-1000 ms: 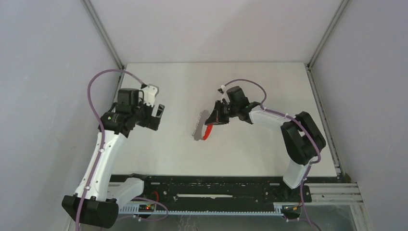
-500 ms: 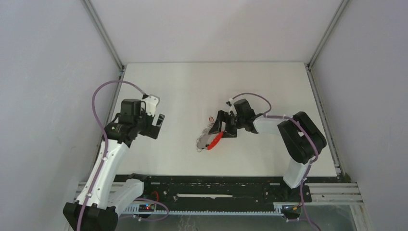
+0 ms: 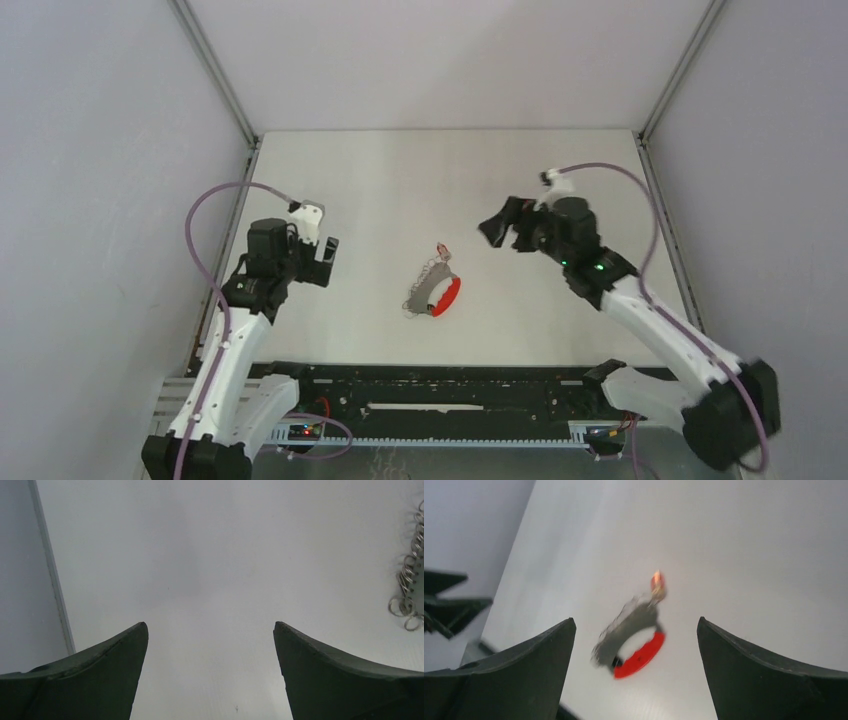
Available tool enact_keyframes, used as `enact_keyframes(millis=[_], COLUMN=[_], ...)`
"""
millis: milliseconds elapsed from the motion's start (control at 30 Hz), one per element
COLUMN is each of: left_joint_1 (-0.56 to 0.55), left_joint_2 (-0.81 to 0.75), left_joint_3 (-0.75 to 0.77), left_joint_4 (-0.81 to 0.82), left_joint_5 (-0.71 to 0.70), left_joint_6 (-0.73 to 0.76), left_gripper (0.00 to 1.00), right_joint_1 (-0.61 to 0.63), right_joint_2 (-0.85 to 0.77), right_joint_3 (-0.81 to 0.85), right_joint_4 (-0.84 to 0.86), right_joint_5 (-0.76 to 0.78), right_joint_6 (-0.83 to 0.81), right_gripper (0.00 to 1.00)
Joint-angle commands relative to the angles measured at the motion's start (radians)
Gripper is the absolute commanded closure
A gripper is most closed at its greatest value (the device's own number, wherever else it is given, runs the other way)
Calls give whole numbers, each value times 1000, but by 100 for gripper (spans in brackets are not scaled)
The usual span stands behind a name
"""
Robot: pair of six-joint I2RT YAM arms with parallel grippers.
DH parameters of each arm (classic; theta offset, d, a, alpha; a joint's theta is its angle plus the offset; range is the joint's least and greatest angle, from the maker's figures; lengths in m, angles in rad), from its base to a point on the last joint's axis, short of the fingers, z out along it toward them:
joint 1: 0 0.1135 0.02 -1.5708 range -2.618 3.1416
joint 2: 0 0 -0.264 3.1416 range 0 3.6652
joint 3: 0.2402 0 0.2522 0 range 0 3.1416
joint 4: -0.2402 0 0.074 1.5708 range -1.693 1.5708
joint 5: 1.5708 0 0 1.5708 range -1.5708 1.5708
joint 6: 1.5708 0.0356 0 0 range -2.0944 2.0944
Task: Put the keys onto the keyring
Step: Place the keyring at the center of the board, then reset both arms
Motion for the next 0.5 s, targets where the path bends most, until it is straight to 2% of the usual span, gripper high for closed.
enact_keyframes(millis=[0, 67, 133, 167, 333, 467], left_joint_1=[75, 102, 150, 157, 170, 171], left_joint_2=[23, 17, 9, 8, 32, 39], left_joint_3=[-77, -143, -214, -250, -391, -524], left_joint_4=[263, 401, 543, 606, 885, 1164], left_joint_5=[79, 106, 123, 124, 109, 87], left_joint_6=[-54, -91, -120, -131, -188, -221], left_gripper=[0, 0, 0, 0, 0, 0], right_joint_1=[-85, -124, -147, -171, -360, -451], right_joint_2=[-247, -324, -364, -374, -386, -297], right_joint_3=[-53, -147, -239, -274, -465, -590], right_joint_4=[-34, 95, 207, 241, 448, 694], right_joint_5=[445, 537, 670, 682, 614, 525], right_joint_6=[-158, -337, -438, -467, -396, -361], right_gripper=[0, 0, 0, 0, 0, 0])
